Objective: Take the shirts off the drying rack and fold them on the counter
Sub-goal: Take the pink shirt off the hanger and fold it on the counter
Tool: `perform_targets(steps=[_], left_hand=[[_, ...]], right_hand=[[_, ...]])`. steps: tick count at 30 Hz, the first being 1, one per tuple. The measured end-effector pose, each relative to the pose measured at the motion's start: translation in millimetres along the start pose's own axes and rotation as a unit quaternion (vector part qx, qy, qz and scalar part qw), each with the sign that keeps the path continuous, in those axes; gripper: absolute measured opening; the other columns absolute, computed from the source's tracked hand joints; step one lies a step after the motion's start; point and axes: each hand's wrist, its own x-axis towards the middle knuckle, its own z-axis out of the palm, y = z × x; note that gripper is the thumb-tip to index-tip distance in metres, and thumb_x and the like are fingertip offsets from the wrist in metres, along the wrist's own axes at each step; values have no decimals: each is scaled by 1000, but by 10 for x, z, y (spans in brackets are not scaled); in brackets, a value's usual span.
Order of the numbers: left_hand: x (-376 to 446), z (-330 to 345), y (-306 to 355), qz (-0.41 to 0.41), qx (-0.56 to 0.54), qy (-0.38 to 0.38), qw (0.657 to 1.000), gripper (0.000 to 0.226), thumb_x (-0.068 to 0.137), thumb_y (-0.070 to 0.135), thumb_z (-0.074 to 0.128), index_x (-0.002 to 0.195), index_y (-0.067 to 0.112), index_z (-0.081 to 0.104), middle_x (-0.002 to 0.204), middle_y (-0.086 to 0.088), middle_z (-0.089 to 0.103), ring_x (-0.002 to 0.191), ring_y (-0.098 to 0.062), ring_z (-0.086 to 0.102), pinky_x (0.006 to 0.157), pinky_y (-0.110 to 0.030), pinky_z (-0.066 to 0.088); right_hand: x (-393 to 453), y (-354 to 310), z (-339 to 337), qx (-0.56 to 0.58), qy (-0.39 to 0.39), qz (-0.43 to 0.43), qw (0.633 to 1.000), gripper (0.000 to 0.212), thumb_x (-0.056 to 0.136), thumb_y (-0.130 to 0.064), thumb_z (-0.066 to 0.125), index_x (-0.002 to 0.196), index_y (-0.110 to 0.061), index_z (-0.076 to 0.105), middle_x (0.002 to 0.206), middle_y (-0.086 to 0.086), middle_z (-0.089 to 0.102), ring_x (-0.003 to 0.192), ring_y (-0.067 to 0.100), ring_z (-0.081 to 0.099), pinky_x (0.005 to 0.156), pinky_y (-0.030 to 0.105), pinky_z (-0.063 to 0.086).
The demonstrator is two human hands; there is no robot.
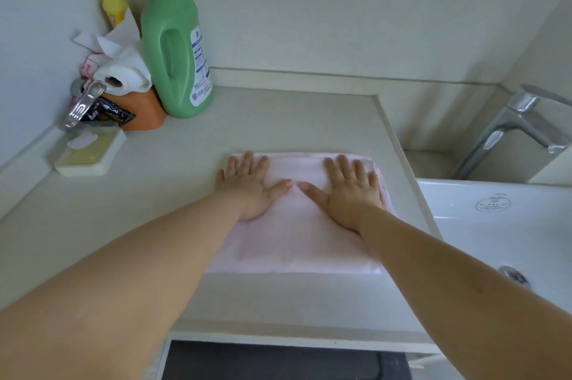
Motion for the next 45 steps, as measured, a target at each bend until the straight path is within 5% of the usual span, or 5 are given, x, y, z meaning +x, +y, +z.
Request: perform_targets(steps=[10, 26, 32, 37, 45], left_hand=[[-166, -143, -142, -50, -90, -13, 995, 81, 88, 72, 18, 152, 28, -5, 158, -10, -20, 146, -34, -4, 119, -44, 4], [-816, 177, -88, -84, -115, 70, 987, 93, 87, 71, 33, 152, 19, -8, 159, -14, 5, 144, -34, 15, 117, -41, 17], [-566, 11, -182, -173, -409, 109, 889, 83, 70, 42, 80, 134, 1, 45, 134, -16, 52, 120, -32, 52, 99, -37, 45], [-499, -89, -196, -158, -532, 16, 832, 62, 67, 16, 85, 119, -2, 58, 116, -6, 61, 112, -26, 57, 94, -31, 42], [-567, -449, 528, -33, -540, -59, 839, 37, 79, 18, 73, 113, 6, 62, 100, -11, 68, 87, -26, 65, 75, -31, 49]], right_hand=[[-14, 129, -178, 101, -21, 209, 972, 89, 87, -75, 15, 153, -18, -1, 162, 3, -4, 148, 28, -1, 117, 52, 8], [-707, 141, -42, 97, 5, 171, 980, 84, 92, -64, 31, 152, -12, 5, 157, 11, 14, 142, 32, 17, 113, 45, 19], [-650, 216, -471, 349, -35, 244, 904, 62, 86, -33, 64, 136, -6, 38, 120, 11, 50, 99, 30, 49, 78, 36, 40], [-787, 256, -466, 557, -96, 291, 772, 51, 76, -22, 79, 118, -3, 57, 108, 11, 61, 101, 31, 57, 96, 43, 45], [-1417, 652, -748, 662, -14, 301, 687, 29, 80, -3, 72, 107, -4, 62, 103, 14, 67, 93, 30, 63, 89, 45, 48]])
